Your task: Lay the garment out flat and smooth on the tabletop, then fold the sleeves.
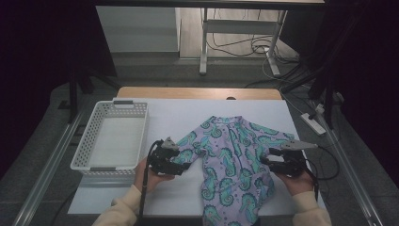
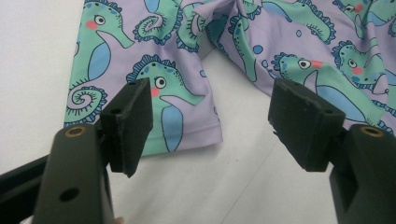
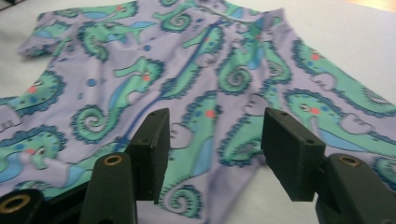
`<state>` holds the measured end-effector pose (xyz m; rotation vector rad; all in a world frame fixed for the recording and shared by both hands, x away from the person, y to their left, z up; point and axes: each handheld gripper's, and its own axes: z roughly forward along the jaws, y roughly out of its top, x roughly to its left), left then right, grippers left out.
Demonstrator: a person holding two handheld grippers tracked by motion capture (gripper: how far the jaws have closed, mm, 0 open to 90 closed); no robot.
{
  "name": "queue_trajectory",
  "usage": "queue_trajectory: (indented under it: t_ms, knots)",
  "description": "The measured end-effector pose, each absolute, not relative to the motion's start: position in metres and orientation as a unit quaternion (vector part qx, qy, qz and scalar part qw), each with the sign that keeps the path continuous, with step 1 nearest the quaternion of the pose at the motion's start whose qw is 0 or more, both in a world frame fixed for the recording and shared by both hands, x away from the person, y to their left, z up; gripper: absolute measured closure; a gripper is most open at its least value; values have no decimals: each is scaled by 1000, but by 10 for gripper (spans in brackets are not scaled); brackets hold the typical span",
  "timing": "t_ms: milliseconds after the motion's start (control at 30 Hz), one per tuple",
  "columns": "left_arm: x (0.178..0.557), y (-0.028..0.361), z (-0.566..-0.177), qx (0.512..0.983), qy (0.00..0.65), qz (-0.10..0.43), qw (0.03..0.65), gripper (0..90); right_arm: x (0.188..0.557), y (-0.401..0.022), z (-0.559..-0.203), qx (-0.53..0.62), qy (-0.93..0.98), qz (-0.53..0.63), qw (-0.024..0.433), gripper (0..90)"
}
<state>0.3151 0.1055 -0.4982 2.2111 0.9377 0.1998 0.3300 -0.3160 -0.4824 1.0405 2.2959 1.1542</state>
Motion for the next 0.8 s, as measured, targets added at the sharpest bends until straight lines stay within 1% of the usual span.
queue_trajectory:
  t_ms: [200,433,800]
  knots:
    - [314,108,-496,854,368,81,360,309,324,-306,-482,352,820,416,175,396]
    - [314,106,-497,849,376,81,362,304,318,-307,-484,352,818,421,172,377]
    - [317,106,-498,841,390,79,367,297,313,-300,-485,341,825,417,169,377]
